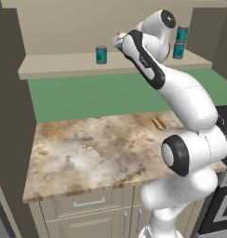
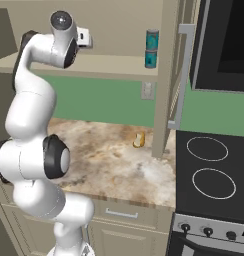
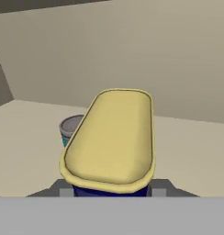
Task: Stack two cans on top of the other two cans in the cabinet.
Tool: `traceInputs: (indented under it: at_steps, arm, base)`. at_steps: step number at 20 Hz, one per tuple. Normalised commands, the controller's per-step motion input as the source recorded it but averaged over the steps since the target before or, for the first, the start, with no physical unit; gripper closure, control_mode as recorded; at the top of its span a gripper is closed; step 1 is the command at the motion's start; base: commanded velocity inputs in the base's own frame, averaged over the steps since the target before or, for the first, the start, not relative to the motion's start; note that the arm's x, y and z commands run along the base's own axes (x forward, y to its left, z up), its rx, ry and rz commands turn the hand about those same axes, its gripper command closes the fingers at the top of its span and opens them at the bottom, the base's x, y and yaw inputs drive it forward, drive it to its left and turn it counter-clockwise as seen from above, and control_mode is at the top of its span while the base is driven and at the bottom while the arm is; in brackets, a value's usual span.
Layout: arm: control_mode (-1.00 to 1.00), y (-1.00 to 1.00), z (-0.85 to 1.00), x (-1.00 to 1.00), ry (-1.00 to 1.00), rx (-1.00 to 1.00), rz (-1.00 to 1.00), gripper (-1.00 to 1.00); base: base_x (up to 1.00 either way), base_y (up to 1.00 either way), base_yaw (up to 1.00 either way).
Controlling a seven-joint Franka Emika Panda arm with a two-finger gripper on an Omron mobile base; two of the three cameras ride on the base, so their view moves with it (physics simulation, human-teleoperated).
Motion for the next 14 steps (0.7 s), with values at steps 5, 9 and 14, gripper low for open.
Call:
traceInputs:
  at_steps: [5,9,14]
  arm:
    - [-1.0,0.18,0.09,-0.14,-0.07,-0.02,0.21,1.0]
    - [-1.0,0.19,0.1,-0.09,-0.07,-0.04,0.19,1.0]
    - [-1.0,0.15,0.11,-0.01,-0.05,-0.05,0.15,1.0]
  base:
    - [0.0,0.0,0.0]
    - [0.0,0.0,0.0]
    - [0.0,0.0,0.0]
